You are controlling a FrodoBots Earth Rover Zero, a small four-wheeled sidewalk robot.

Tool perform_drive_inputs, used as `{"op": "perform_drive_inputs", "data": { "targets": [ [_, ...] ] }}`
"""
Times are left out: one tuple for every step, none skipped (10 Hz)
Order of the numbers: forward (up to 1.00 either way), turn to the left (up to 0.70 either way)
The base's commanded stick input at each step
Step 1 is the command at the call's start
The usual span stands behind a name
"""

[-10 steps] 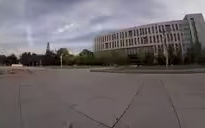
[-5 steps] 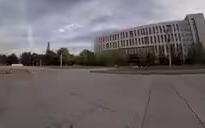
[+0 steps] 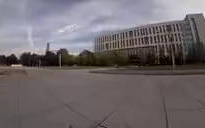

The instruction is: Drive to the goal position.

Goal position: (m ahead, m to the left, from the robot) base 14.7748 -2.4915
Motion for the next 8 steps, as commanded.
{"op": "perform_drive_inputs", "data": {
  "targets": [
    [1.00,0.00],
    [1.00,0.00],
    [1.00,0.00],
    [1.00,0.00],
    [1.00,0.00],
    [1.00,0.00],
    [1.00,0.00],
    [1.00,0.00]
  ]
}}
